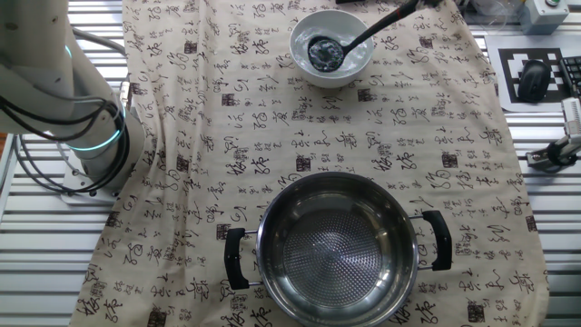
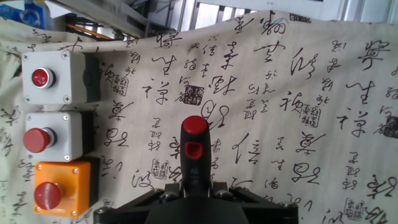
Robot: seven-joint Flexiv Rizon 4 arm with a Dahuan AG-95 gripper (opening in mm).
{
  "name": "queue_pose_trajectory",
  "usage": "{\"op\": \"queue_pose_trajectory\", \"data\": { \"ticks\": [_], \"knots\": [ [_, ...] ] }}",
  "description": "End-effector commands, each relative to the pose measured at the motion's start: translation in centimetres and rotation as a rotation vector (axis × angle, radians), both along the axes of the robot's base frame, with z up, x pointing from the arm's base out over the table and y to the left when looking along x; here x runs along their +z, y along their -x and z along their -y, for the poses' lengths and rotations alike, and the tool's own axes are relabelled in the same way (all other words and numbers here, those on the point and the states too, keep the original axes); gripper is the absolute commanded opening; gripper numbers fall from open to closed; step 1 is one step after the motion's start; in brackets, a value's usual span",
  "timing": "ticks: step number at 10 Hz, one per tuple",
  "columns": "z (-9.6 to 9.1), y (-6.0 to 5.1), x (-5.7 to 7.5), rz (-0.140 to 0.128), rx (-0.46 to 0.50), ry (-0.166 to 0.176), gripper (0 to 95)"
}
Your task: Scoop water with a large spoon from one bowl to another
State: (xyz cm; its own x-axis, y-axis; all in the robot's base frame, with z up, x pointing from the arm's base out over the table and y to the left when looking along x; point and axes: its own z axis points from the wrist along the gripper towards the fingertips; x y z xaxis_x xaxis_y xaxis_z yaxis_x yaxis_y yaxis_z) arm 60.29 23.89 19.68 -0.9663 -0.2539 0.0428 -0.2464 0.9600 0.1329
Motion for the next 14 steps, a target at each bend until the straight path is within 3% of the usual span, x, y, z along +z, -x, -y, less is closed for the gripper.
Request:
{"op": "queue_pose_trajectory", "data": {
  "ticks": [1, 2, 3, 6, 8, 14],
  "knots": [
    [0.06, 0.02, -0.01, -0.003, 0.023, -0.005, 0.0],
    [0.06, 0.02, -0.01, -0.004, 0.027, 0.028, 0.0],
    [0.06, 0.02, -0.01, -0.001, 0.044, 0.04, 0.0],
    [0.06, 0.02, -0.01, -0.016, 0.022, 0.037, 0.0],
    [0.06, 0.02, -0.01, -0.002, 0.031, -0.048, 0.0],
    [-0.28, 0.33, 0.81, 0.023, 0.016, -0.071, 0.0]
  ]
}}
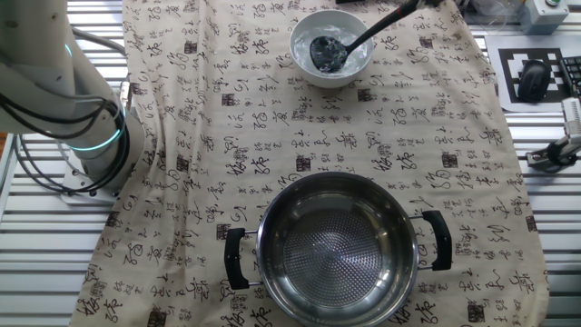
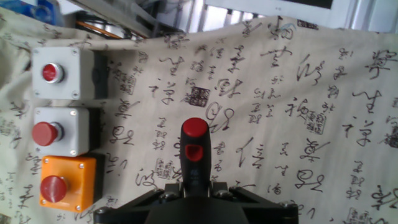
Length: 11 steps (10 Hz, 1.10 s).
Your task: Scoop water with a large spoon from one bowl to another
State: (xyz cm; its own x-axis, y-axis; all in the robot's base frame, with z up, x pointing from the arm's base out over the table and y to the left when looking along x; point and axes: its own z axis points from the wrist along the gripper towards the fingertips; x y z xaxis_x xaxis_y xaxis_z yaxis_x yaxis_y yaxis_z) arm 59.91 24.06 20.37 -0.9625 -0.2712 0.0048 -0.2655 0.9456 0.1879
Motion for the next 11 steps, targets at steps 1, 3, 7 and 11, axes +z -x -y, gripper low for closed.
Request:
{"op": "queue_pose_trajectory", "data": {
  "ticks": [1, 3, 7, 11],
  "knots": [
    [-0.1, 0.0, 0.2, 0.005, 0.002, -0.009, 0.0],
    [-0.1, 0.3, 0.2, 0.015, 0.008, -0.013, 0.0],
    [-0.2, 0.7, 0.7, -0.012, 0.015, -0.006, 0.0],
    [-0.7, 1.2, 1.8, -0.046, 0.01, -0.001, 0.0]
  ]
}}
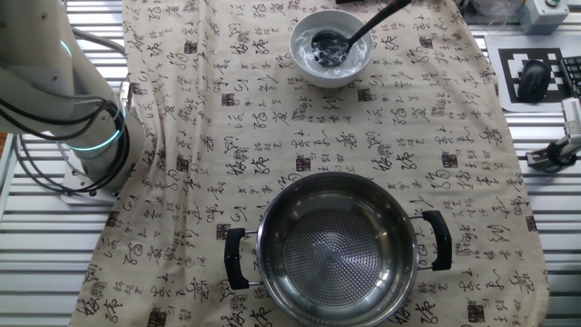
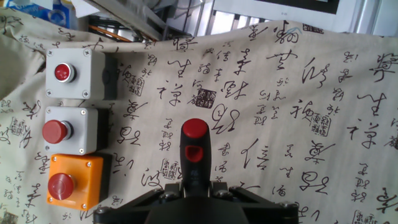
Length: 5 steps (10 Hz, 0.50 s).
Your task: Scoop water with a large spoon from one bowl to another
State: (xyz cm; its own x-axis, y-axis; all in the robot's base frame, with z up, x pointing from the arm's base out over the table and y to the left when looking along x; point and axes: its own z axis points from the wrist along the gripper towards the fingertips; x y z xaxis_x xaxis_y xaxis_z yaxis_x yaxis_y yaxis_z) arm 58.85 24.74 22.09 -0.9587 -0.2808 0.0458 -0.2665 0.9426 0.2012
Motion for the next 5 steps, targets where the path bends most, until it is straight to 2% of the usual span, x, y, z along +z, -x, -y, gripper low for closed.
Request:
{"op": "queue_pose_trajectory", "data": {
  "ticks": [1, 4, 5],
  "knots": [
    [-0.01, 0.13, 0.08, -0.009, 0.0, 0.004, 0.0],
    [0.02, 0.1, -0.01, -0.022, 0.005, 0.013, 0.0],
    [0.02, 0.12, -0.01, -0.045, 0.008, 0.012, 0.0]
  ]
}}
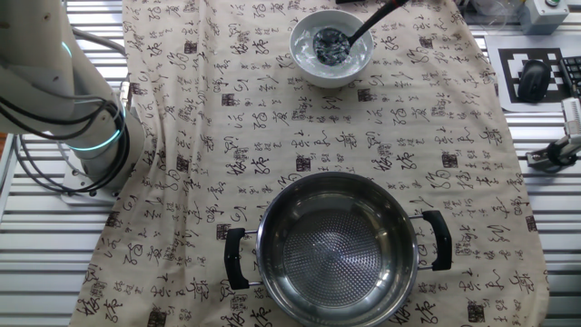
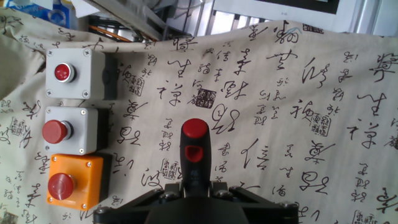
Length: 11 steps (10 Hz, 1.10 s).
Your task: Scoop water with a large spoon from one bowl to another
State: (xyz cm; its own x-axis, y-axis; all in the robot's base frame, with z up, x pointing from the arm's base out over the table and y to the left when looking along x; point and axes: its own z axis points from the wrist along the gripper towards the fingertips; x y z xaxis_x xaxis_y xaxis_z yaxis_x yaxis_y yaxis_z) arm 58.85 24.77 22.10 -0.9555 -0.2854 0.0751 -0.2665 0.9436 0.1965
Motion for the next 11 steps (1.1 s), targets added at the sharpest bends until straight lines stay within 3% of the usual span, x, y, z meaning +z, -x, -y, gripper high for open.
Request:
{"op": "queue_pose_trajectory", "data": {
  "ticks": [1, 6, 11],
  "knots": [
    [0.06, 0.13, -0.03, -0.035, 0.005, 0.0, 0.0],
    [0.07, 0.16, -0.04, -0.047, 0.013, 0.002, 0.0],
    [0.45, 1.0, -0.37, -0.052, 0.025, 0.001, 0.0]
  ]
}}
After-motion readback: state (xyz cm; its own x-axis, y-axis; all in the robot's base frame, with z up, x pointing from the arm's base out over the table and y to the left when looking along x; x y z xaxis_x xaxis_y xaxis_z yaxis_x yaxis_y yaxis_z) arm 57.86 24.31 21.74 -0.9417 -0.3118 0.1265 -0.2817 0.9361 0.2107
